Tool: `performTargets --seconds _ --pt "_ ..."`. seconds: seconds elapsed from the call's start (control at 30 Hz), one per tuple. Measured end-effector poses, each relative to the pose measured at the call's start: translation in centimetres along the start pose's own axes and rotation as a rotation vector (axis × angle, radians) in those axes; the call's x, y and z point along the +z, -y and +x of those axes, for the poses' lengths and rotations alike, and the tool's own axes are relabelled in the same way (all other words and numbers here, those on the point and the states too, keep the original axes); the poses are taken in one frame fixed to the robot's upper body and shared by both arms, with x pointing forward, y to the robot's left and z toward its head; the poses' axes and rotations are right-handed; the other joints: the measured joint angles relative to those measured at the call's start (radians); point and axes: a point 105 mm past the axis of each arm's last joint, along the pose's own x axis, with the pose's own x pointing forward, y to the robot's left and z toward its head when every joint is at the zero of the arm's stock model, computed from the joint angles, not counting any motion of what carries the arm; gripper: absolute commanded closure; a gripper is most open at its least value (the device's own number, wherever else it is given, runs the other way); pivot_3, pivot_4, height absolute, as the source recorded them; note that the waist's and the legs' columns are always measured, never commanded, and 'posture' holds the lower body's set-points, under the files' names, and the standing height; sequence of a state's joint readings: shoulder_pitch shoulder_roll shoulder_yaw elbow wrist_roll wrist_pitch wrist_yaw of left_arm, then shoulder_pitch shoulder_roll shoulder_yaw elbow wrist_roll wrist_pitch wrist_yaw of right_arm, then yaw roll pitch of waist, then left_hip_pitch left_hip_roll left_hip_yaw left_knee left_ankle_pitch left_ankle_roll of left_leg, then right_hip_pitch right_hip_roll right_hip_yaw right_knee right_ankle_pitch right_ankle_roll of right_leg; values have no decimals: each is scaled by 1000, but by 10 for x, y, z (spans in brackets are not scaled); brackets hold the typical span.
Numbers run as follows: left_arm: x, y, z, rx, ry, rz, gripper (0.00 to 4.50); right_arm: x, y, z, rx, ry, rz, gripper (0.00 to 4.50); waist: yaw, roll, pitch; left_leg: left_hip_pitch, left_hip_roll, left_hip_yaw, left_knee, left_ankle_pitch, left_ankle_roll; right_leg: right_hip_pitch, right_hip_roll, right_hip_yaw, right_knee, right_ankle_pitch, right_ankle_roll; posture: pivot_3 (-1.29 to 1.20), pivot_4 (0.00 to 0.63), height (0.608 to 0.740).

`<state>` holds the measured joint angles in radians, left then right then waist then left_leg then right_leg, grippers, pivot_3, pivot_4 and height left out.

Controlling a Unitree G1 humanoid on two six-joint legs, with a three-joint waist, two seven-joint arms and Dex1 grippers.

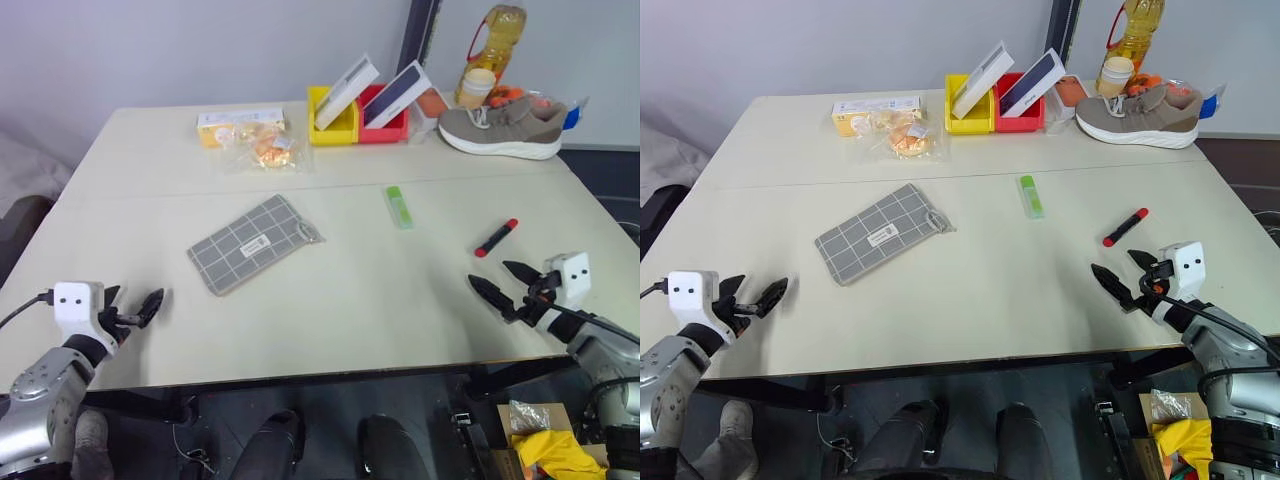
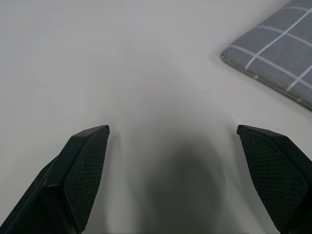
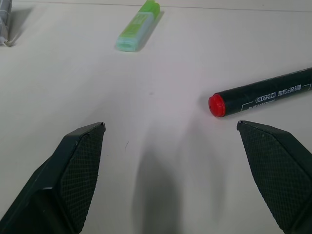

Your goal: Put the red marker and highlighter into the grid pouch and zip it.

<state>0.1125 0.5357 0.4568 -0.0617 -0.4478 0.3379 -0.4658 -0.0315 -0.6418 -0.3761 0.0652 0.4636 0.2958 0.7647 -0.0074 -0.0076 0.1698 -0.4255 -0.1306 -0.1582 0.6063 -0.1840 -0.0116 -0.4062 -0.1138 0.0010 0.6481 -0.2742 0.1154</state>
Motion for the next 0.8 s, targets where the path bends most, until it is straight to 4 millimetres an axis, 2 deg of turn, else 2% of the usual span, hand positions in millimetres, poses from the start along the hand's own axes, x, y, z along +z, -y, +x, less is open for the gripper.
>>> performTargets --seconds 0.2,0.37,0.47,0.53,0.57,0.77,0.8 --pt "0 3 3 3 14 -24 25 2 -15 10 68 5 6 0 0 0 0 0 0 0 0 0 0 0 0 0 0 0 0 0 150 740" --pt "7 7 9 -2 45 -24 25 24 -46 33 185 76 -3 0 -3 0 0 0 0 0 0 0 0 0 0 0 0 0 0 0 150 740" --pt "6 15 13 -18 72 -48 25 39 -83 62 293 132 2 0 -6 0 0 0 1 0 0 1 1 -1 0 0 0 0 0 0 150 740" --pt "7 21 15 -36 80 -45 0 44 -105 77 349 147 -7 512 -3 0 0 0 0 0 -1 1 1 -1 0 0 0 0 0 0 150 740" --pt "6 22 16 -41 80 -41 0 47 -116 86 363 156 -14 916 -2 0 0 0 0 0 -1 1 1 -1 0 0 0 0 1 0 150 740" --pt "8 26 18 -68 88 -14 0 55 -159 137 376 137 -29 4050 -4 0 0 0 0 0 -1 1 1 -2 1 -1 1 2 2 0 150 740" --pt "10 27 19 -72 92 -10 0 55 -167 145 380 130 -28 4465 -5 0 0 0 0 0 -1 1 1 -3 1 -1 1 2 2 0 150 740"
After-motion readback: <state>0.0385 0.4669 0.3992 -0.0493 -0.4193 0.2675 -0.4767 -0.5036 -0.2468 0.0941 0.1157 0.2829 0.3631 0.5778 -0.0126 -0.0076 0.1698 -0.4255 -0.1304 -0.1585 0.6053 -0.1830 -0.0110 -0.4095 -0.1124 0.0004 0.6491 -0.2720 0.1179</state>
